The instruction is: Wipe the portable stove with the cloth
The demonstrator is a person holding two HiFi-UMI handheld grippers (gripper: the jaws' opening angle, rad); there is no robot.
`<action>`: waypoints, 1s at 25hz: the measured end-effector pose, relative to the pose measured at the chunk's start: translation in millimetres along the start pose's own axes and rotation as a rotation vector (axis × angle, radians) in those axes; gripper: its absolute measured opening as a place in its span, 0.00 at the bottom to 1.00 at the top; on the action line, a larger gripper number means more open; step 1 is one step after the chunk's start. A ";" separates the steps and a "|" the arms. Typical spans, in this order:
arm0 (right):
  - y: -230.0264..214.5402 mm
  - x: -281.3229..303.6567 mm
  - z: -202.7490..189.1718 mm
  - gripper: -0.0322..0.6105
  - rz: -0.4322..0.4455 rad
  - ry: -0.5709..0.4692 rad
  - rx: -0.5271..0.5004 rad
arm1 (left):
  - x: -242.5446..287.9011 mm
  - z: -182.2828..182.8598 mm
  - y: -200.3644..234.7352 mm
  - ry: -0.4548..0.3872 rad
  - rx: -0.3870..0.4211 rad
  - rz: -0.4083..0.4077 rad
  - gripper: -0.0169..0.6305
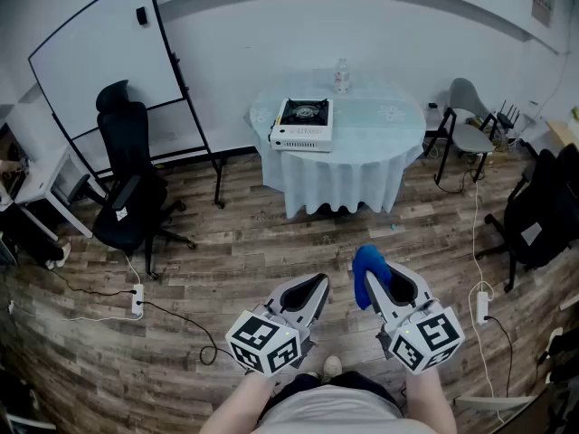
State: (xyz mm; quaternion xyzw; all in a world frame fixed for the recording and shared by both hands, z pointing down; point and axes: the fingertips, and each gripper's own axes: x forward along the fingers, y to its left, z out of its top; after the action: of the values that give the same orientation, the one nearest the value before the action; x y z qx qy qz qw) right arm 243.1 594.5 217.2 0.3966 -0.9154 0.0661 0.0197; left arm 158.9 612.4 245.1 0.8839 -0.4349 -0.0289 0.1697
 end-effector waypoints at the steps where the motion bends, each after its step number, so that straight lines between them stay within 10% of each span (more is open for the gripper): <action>1: -0.8 1.5 -1.1 0.20 0.000 0.003 -0.012 | 1.6 0.1 0.4 0.002 0.006 0.002 0.07; 25: -43.8 8.9 -15.7 0.21 0.071 0.009 0.025 | 75.0 1.5 -20.2 0.007 0.045 -0.006 0.07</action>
State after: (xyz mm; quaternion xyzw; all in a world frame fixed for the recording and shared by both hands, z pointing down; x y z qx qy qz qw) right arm 268.7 560.6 238.1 0.3639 -0.9279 0.0799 0.0167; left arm 220.4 564.9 244.4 0.8890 -0.4320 -0.0167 0.1510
